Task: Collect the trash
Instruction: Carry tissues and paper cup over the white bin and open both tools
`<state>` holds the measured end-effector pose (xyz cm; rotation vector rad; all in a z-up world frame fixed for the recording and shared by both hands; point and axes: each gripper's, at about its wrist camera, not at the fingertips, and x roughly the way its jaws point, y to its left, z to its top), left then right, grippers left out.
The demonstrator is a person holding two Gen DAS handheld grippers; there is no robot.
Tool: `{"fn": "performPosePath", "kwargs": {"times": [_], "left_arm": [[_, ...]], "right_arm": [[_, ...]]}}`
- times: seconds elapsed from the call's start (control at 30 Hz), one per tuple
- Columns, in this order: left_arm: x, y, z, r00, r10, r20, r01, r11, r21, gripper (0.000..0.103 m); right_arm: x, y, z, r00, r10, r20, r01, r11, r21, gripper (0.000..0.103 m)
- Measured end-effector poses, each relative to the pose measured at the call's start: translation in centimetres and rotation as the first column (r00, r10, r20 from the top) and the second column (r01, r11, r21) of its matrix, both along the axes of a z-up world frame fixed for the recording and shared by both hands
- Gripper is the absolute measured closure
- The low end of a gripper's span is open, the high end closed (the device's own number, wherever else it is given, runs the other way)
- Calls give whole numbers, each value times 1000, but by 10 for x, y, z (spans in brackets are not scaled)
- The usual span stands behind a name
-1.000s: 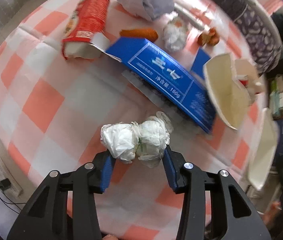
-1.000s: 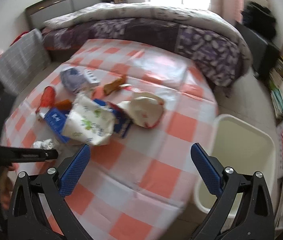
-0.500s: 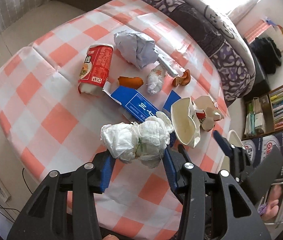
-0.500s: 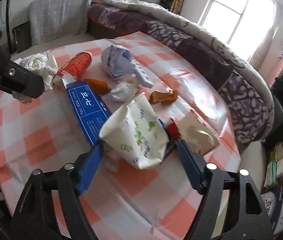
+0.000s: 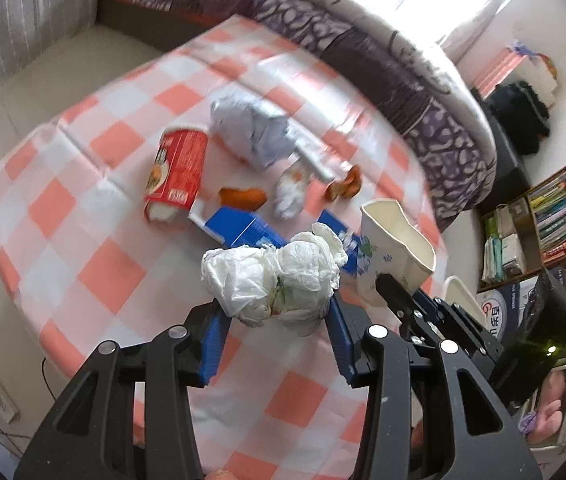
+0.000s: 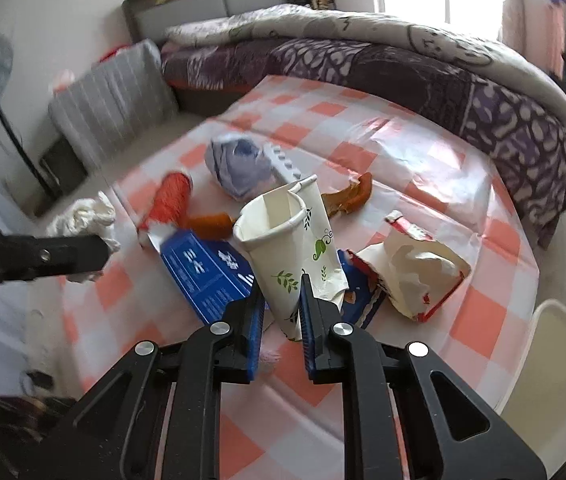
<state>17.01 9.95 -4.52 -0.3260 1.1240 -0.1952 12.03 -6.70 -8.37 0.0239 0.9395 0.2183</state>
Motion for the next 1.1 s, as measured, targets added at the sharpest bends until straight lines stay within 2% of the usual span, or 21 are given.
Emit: {"fn": "performPosePath", "kwargs": {"times": [0.13,0.37,0.5,0.7,0.77,0.93,1.1], "left_arm": [[-4,-11,6,998,-13,55,13,1000,8,58],[-4,-36,7,996,-53,73,52,999,8,58],[-4,-53,4,994,-84,74,83,996,13,58],[-5,-83,-2,987,-141,73,141,990,16,58],[-5,-92,-4,985,-159,73,158,987,15,58],[-5,-116,-10,977,-205,66,205,979,3,58],[-8,-146,-19,963,-261,58,262,965,-7,58]], "right_arm": [[-5,-13,15,999,-37,21,36,999,32,87],[-17,-35,36,995,-78,60,75,996,41,87],[-25,-52,40,992,-114,60,112,993,33,87],[-33,-92,42,972,-234,22,233,972,31,86],[-35,-110,41,959,-282,-9,283,959,29,86],[-46,-160,38,897,-432,-89,437,899,36,86],[-64,-197,35,838,-532,-125,537,843,12,84]]}}
